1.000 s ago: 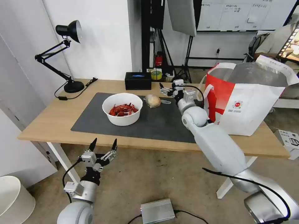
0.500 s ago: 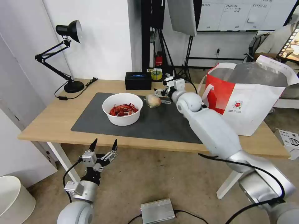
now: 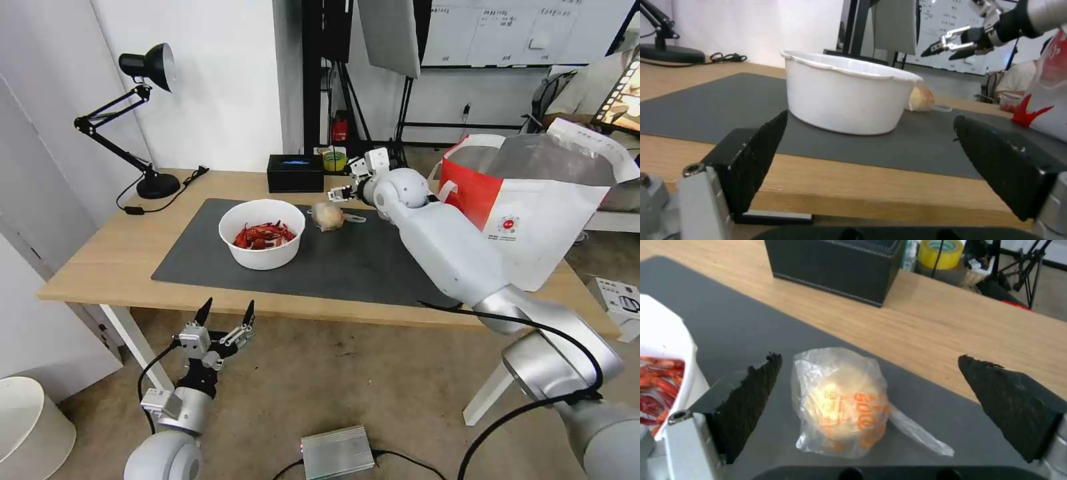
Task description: Pick up the trash from the table and place it into the takeout bag.
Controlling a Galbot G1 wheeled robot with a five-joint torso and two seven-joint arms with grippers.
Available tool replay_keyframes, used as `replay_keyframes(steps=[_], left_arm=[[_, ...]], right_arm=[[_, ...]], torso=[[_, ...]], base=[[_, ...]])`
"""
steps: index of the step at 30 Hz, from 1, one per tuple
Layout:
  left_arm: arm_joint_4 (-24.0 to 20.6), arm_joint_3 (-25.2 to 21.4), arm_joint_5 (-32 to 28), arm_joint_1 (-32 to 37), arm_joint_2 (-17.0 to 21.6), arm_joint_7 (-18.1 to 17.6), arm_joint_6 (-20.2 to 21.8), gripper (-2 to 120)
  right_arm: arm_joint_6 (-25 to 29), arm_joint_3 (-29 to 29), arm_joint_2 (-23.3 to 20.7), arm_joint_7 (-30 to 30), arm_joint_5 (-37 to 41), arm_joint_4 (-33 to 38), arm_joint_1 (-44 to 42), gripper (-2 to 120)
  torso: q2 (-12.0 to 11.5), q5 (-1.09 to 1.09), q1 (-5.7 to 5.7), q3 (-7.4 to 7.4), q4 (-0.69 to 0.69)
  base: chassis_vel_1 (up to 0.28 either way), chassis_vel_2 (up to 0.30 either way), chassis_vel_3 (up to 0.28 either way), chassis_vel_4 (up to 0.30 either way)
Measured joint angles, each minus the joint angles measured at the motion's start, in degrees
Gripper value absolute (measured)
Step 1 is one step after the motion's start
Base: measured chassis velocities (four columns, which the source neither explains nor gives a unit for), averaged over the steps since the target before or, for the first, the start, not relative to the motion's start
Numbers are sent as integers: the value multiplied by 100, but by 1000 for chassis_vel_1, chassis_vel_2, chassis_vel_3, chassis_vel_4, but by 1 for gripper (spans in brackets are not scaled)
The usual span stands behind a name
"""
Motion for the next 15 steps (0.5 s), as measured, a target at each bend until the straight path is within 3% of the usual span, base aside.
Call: replay_keyframes(steps=[15], left_arm=[[-1, 16, 16, 19, -33, -2, 1, 100]], right_arm=[[718, 29, 195, -229, -820, -460, -335, 100]], torso=[[0, 1, 0, 0, -1]], base=[[0, 0, 0, 0]])
